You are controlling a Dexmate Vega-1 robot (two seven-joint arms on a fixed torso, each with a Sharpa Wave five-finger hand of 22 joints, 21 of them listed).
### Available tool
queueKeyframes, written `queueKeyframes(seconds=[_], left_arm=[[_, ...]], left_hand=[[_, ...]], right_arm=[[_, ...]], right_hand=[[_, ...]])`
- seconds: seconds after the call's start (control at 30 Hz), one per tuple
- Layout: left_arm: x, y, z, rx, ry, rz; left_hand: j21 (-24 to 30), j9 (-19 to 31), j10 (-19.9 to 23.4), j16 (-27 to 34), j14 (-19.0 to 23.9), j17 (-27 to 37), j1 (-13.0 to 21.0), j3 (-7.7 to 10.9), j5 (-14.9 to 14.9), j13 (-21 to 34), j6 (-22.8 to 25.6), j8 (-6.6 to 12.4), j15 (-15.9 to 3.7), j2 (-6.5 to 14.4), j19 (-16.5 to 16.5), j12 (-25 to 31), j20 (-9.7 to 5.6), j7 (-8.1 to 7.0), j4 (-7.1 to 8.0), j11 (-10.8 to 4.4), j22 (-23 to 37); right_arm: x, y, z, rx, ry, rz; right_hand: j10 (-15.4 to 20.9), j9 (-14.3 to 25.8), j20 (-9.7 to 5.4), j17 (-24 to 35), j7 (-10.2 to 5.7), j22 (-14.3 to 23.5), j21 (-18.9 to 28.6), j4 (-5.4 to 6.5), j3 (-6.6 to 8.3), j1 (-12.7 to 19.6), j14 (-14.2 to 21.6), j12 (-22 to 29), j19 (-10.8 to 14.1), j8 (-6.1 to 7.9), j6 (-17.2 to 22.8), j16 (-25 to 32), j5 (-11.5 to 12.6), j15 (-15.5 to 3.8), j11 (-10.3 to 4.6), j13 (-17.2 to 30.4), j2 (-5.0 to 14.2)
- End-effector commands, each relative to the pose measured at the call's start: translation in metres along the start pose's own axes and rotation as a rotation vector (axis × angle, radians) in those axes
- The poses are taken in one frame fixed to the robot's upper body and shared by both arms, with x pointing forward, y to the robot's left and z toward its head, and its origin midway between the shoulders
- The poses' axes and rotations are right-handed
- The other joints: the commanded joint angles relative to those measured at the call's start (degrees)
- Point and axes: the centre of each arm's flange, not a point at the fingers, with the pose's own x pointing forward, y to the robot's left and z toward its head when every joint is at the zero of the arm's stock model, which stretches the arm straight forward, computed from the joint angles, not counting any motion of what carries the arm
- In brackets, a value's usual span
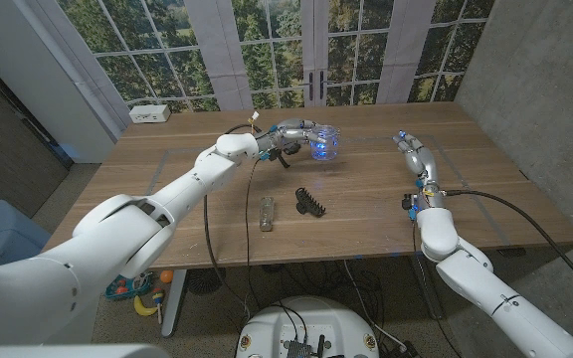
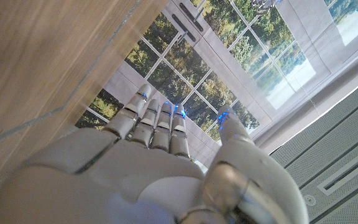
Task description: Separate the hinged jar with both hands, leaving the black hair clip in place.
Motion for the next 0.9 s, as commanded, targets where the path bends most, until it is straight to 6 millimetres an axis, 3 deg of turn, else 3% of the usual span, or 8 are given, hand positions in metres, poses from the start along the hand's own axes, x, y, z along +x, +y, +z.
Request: queueKeyframes(seconds=[0.03,0.47,0.77,0.9], left_arm=[[-0.009,0.003,0.014,-0.022,-0.013,-0.104],[-0.015,0.007,0.02,-0.087,-0.022,-0.209],[-0.019,0.012,0.017,-0.189,-0.067,-0.241],[-0.02,0.014,0.017,-0.224,-0.085,-0.247]], left_hand=[[0.4,4.0,22.1,6.4,22.2,11.9,11.4,2.81,0.4,11.2,16.9,11.63,-18.77,12.0,-0.1,8.7,-0.04,-3.54,2.32,-9.92,0.1],[0.8,4.2,22.3,6.4,22.4,12.3,11.3,2.93,0.5,12.1,17.0,11.92,-18.8,11.8,-0.4,8.8,-0.01,-3.53,2.27,-10.01,0.1],[1.2,4.3,22.4,6.4,22.6,12.8,11.3,3.04,0.5,12.8,17.2,12.12,-18.77,11.8,-0.5,8.9,-0.08,-3.49,2.25,-10.22,0.1],[1.3,4.4,22.5,6.4,22.7,13.0,11.3,3.08,0.5,13.1,17.1,12.2,-18.76,11.8,-0.5,8.9,-0.1,-3.5,2.24,-10.23,0.0]], right_arm=[[-0.011,0.012,0.026,-0.158,-0.077,-0.059],[-0.02,0.024,0.041,-0.294,-0.141,-0.134],[-0.024,0.034,0.048,-0.36,-0.191,-0.177],[-0.027,0.041,0.05,-0.407,-0.212,-0.237]], right_hand=[[0.8,0.2,-0.02,0.4,-0.13,0.2,0.4,-0.07,0.48,0.5,1.4,0.5,1.0,0.39,0.9,0.8,0.5,-0.19,-0.2,0.2,0.42],[2.5,0.3,1.68,1.4,-1.39,0.5,1.3,-0.39,0.97,2.9,3.8,1.1,3.4,0.79,2.8,2.6,0.9,-2.14,-1.17,0.7,0.48],[3.8,0.4,2.33,1.9,-1.69,0.7,1.8,-1.06,0.76,4.7,5.0,1.5,4.5,1.06,3.8,3.5,0.9,-2.56,-1.48,1.1,-1.2],[7.2,0.5,1.76,2.9,-2.56,0.9,2.6,-1.47,0.97,10.0,7.4,2.9,6.6,2.03,7.0,5.3,0.6,-4.46,-2.33,2.0,-3.08]])
